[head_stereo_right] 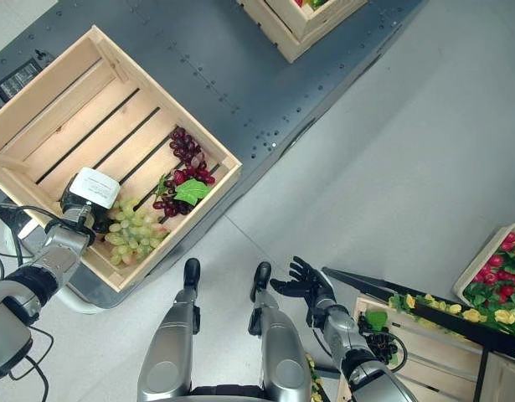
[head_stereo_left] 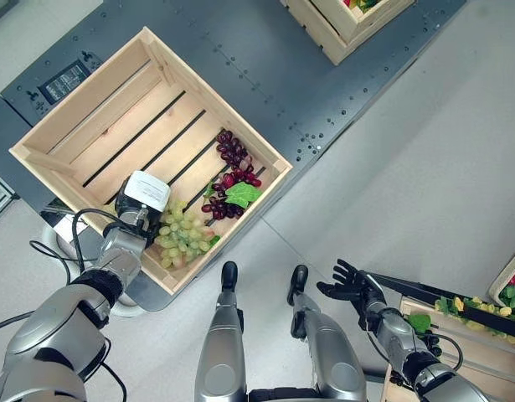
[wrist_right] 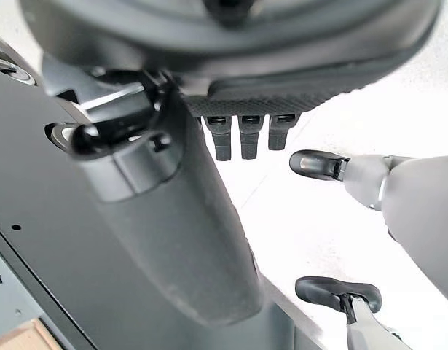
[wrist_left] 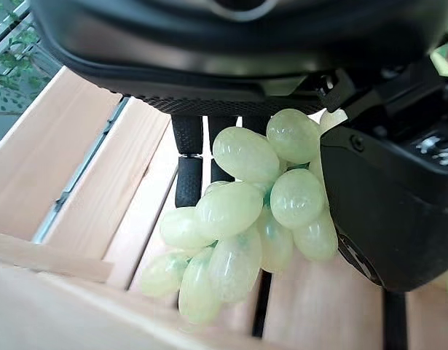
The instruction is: Pick up the fruits from the basket on one side to the basket on the other side
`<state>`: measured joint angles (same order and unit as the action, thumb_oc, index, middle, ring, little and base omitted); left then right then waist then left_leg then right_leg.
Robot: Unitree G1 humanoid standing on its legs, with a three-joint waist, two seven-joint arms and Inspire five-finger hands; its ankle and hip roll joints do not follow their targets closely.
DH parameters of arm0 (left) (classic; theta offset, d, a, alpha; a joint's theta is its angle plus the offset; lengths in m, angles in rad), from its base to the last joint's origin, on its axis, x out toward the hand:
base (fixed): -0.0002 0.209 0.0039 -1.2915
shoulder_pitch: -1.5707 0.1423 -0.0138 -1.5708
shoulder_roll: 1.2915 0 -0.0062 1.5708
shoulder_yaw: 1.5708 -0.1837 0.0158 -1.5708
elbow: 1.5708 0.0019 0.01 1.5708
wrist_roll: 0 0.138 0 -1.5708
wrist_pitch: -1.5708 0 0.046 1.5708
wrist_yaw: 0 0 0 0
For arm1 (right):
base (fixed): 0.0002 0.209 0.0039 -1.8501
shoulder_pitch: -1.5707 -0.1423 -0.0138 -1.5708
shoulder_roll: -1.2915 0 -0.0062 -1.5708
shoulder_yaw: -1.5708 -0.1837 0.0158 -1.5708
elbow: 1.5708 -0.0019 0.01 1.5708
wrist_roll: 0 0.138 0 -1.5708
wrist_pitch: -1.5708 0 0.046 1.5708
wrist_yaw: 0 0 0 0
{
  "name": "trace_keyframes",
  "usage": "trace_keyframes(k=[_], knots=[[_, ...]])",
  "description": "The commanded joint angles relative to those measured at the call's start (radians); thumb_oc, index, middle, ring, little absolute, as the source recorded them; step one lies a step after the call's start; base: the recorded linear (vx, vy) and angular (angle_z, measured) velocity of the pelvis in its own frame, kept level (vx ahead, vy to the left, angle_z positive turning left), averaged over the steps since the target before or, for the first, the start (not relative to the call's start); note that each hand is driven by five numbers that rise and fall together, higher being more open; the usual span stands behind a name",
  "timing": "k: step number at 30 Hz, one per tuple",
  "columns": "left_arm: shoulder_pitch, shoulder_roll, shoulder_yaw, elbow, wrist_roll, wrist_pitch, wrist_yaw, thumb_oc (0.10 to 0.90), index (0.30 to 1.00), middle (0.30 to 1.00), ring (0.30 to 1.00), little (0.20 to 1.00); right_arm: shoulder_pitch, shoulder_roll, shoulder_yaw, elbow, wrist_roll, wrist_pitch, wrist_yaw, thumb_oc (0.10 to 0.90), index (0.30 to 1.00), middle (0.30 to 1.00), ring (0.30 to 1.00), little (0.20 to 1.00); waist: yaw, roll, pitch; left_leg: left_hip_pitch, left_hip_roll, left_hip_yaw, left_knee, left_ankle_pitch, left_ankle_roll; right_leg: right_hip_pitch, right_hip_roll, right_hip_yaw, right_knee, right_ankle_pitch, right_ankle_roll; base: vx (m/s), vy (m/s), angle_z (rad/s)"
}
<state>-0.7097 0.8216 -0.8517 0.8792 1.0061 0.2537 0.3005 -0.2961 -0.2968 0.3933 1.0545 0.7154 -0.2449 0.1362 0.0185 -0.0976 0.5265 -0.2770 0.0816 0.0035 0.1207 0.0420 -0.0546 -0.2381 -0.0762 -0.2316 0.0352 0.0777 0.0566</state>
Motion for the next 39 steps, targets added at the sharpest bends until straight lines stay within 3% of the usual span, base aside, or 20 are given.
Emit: trace_keyframes(k=[1,3,11,12,17,22,31,39], knots=[[-0.046,0.029,0.109,-0.044,-0.032,-0.011,0.152,0.400,0.300,0.300,0.300,0.300,0.039,-0.066,-0.039,-0.047,0.026,-0.050,-0.027,0.800,0.900,0.900,0.900,0.900,-0.002,0.056,-0.014,-0.007,-0.024,0.044,-0.027,0.013,0.019,-0.009,0.012,-0.012,0.162,-0.127,-0.015,-0.01,-0.016,-0.03],[-0.015,0.064,0.152,-0.103,-0.074,-0.040,0.221,0.400,0.300,0.300,0.300,0.300,0.066,-0.070,-0.060,-0.059,0.031,-0.061,-0.029,0.800,0.900,0.900,0.900,0.900,0.005,0.063,-0.032,0.014,-0.028,0.039,-0.049,0.015,0.019,0.015,0.010,-0.018,0.141,-0.126,-0.014,0.00,-0.013,0.02],[0.162,0.174,0.340,-0.409,-0.128,-0.077,0.323,0.400,0.300,0.300,0.300,0.300,0.177,-0.070,-0.143,-0.183,0.079,-0.129,-0.037,0.800,0.900,0.900,0.900,0.900,0.023,0.078,-0.100,0.092,-0.039,0.010,-0.113,0.019,0.018,0.102,0.000,-0.037,0.080,-0.119,-0.003,0.03,-0.039,0.04],[0.225,0.190,0.406,-0.491,-0.116,-0.085,0.328,0.400,0.300,0.300,0.300,0.300,0.207,-0.072,-0.167,-0.253,0.080,-0.139,-0.053,0.800,0.900,0.900,0.900,0.900,0.027,0.077,-0.115,0.109,-0.041,0.002,-0.124,0.019,0.019,0.123,-0.002,-0.037,0.063,-0.115,0.000,0.04,-0.051,0.04],[0.412,0.181,0.588,-0.668,-0.070,-0.108,0.360,0.400,0.300,0.300,0.300,0.300,0.292,-0.076,-0.225,-0.494,0.091,-0.194,-0.101,0.800,0.900,0.900,0.900,0.900,0.025,0.079,-0.159,0.154,-0.044,-0.012,-0.153,0.020,0.022,0.169,-0.006,-0.037,0.028,-0.103,0.005,0.03,-0.035,0.02],[0.518,0.152,0.687,-0.754,-0.042,-0.148,0.416,0.400,0.300,0.300,0.300,0.300,0.344,-0.077,-0.271,-0.682,0.041,-0.231,-0.116,0.800,0.900,0.900,0.900,0.900,0.015,0.084,-0.213,0.193,-0.047,-0.022,-0.195,0.031,0.021,0.207,-0.011,-0.036,-0.011,-0.087,0.015,0.03,-0.014,-0.02],[0.587,0.090,0.756,-0.819,0.052,-0.246,0.491,0.400,0.300,0.300,0.300,0.300,0.348,-0.135,-0.322,-1.068,0.007,-0.127,-0.013,0.800,0.900,0.900,0.900,0.900,-0.006,0.091,-0.314,0.230,-0.043,-0.033,-0.208,0.024,0.012,0.266,-0.025,-0.025,-0.090,-0.054,0.029,0.06,-0.005,-0.03],[0.474,0.082,0.683,-0.892,0.119,-0.269,0.395,0.400,0.300,0.300,0.300,0.300,0.224,-0.229,-0.214,-1.238,0.020,0.025,0.060,0.800,0.900,0.900,0.900,0.900,0.003,0.091,-0.388,0.263,-0.042,-0.022,-0.208,-0.001,0.012,0.295,-0.045,-0.022,-0.121,-0.045,0.042,0.07,-0.009,-0.03]])
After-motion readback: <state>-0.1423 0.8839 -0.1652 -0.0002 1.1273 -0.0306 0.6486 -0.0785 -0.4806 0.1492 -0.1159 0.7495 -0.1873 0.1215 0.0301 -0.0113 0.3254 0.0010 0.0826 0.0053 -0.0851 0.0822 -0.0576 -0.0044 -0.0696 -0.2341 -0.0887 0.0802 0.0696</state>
